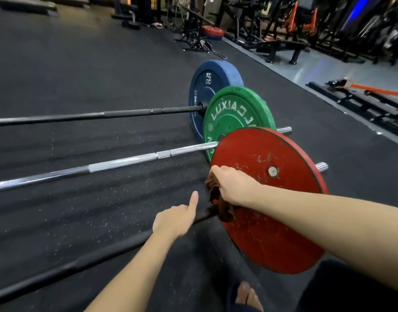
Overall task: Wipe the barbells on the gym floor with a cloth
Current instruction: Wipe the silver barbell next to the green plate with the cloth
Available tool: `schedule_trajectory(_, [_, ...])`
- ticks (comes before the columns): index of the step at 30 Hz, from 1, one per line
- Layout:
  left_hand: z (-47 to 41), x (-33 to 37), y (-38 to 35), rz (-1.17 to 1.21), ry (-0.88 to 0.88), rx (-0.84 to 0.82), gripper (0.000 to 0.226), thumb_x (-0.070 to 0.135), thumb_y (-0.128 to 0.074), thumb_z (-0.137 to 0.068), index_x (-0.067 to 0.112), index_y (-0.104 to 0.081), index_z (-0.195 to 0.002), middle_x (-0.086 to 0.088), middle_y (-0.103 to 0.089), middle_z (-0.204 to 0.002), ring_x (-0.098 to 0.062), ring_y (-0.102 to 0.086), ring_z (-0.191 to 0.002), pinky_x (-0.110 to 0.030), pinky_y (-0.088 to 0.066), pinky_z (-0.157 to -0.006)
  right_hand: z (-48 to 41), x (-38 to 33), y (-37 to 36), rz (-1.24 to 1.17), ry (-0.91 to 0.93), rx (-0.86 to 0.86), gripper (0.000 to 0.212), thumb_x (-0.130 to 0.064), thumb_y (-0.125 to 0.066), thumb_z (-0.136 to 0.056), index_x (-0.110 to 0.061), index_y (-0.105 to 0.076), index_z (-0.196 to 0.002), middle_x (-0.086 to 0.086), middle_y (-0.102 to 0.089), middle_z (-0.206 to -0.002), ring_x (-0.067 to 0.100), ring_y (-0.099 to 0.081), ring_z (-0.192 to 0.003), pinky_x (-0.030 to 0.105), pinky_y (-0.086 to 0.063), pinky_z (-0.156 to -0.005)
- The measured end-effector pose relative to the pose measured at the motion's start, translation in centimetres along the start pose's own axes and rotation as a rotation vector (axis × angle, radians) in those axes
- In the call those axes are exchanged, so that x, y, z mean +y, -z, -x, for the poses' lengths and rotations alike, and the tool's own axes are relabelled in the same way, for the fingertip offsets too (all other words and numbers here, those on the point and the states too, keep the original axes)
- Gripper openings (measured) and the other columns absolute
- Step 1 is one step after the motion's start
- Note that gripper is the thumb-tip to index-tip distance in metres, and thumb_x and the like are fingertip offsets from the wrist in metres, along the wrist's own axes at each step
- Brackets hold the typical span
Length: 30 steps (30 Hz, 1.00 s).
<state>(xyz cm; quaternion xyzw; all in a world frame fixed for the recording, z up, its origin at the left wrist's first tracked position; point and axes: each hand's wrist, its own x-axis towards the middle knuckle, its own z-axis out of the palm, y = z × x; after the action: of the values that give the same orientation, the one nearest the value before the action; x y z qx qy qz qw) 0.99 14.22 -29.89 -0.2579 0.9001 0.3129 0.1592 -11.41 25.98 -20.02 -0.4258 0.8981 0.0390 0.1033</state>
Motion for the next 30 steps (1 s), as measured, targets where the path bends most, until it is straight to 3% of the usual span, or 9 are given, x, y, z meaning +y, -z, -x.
schedule_trajectory(4, [-0.4,-1.5,1.5,0.660,0.099,-0.195,0.098,0.088,0.005,-0.085,0.031,-0.071,-0.112,-0.014,-0.076,-0.081,-0.019,-0.063,-0.062,-0.030,-0.049,-0.065,-3.6,-1.6,1.0,-0.046,0.079,0.085,0.040,0.001,-0.049,-0.090,-0.012,-0.047,-0.127,0.014,-0.052,-0.115,0.039,-0.060,-0.099,0.040,-0.044,-0.074])
schedule_trajectory(6, [-0.3,-2.2,1.6,0.826,0.088,-0.105,0.096,0.084,-0.001,-0.090,0.026,-0.075,-0.109,-0.010,-0.073,-0.077,-0.015,-0.061,-0.062,-0.029,-0.046,-0.060,-5.6,-2.5,2.0,-0.036,0.047,0.072,0.038,0.002,-0.049,-0.092,-0.010,-0.045,-0.128,0.016,-0.053,-0.121,0.039,-0.061,-0.105,0.036,-0.039,-0.073])
schedule_trajectory(8, [-0.3,-2.7,1.7,0.913,0.082,0.033,0.087,0.072,-0.007,-0.100,0.020,-0.076,-0.107,-0.006,-0.071,-0.078,-0.013,-0.060,-0.068,-0.031,-0.042,-0.065,-7.6,-3.2,3.2,-0.008,0.000,0.038,0.038,0.000,-0.051,-0.094,-0.008,-0.041,-0.130,0.017,-0.055,-0.125,0.038,-0.060,-0.112,0.037,-0.039,-0.075])
schedule_trajectory(11, [-0.5,-3.7,2.3,1.098,0.095,0.146,0.072,0.055,-0.019,-0.108,0.009,-0.074,-0.103,-0.010,-0.067,-0.078,-0.015,-0.059,-0.065,-0.029,-0.051,-0.056,-10.1,-3.8,4.1,-0.036,-0.082,-0.003,0.041,-0.004,-0.056,-0.095,-0.004,-0.041,-0.133,0.018,-0.055,-0.131,0.038,-0.058,-0.120,0.041,-0.046,-0.084])
schedule_trajectory(13, [-0.9,-4.8,3.4,1.094,0.109,0.262,0.063,0.046,-0.027,-0.111,0.007,-0.075,-0.101,-0.010,-0.066,-0.077,-0.015,-0.057,-0.065,-0.029,-0.050,-0.054,-11.7,-3.9,4.2,0.041,-0.060,-0.045,0.038,-0.007,-0.061,-0.095,-0.002,-0.051,-0.132,0.014,-0.059,-0.129,0.034,-0.061,-0.120,0.039,-0.050,-0.091])
schedule_trajectory(16, [-1.8,-6.0,6.6,0.994,0.109,0.399,0.056,0.040,-0.031,-0.112,0.012,-0.076,-0.096,-0.006,-0.066,-0.078,-0.016,-0.054,-0.070,-0.030,-0.043,-0.060,-13.8,-3.7,4.0,0.086,-0.016,-0.082,0.029,-0.007,-0.067,-0.091,-0.003,-0.064,-0.119,0.012,-0.064,-0.111,0.035,-0.066,-0.107,0.038,-0.053,-0.084])
schedule_trajectory(23, [-3.0,-2.7,14.7,0.788,0.049,0.379,0.059,0.057,-0.027,-0.108,0.021,-0.073,-0.105,-0.002,-0.063,-0.089,-0.016,-0.054,-0.078,-0.034,-0.044,-0.071,-16.2,-1.5,2.2,0.051,0.057,-0.024,0.038,-0.005,-0.059,-0.094,-0.007,-0.043,-0.129,0.019,-0.050,-0.127,0.043,-0.058,-0.118,0.046,-0.047,-0.091])
schedule_trajectory(27, [-1.0,-0.7,15.6,0.723,0.061,0.347,0.060,0.070,-0.029,-0.097,0.032,-0.074,-0.101,0.002,-0.066,-0.093,-0.014,-0.059,-0.079,-0.034,-0.048,-0.075,-14.5,-0.8,2.8,0.040,0.036,-0.093,0.035,-0.009,-0.053,-0.098,-0.007,-0.041,-0.131,0.020,-0.050,-0.128,0.044,-0.057,-0.118,0.047,-0.045,-0.086])
schedule_trajectory(30, [-0.3,-1.1,15.6,0.608,-0.001,0.366,0.052,0.067,-0.028,-0.098,0.038,-0.072,-0.101,0.009,-0.070,-0.096,-0.010,-0.063,-0.083,-0.036,-0.051,-0.085,-14.7,-1.9,3.7,-0.002,0.058,-0.071,0.043,-0.008,-0.050,-0.097,-0.011,-0.037,-0.137,0.022,-0.052,-0.126,0.045,-0.057,-0.116,0.045,-0.046,-0.086])
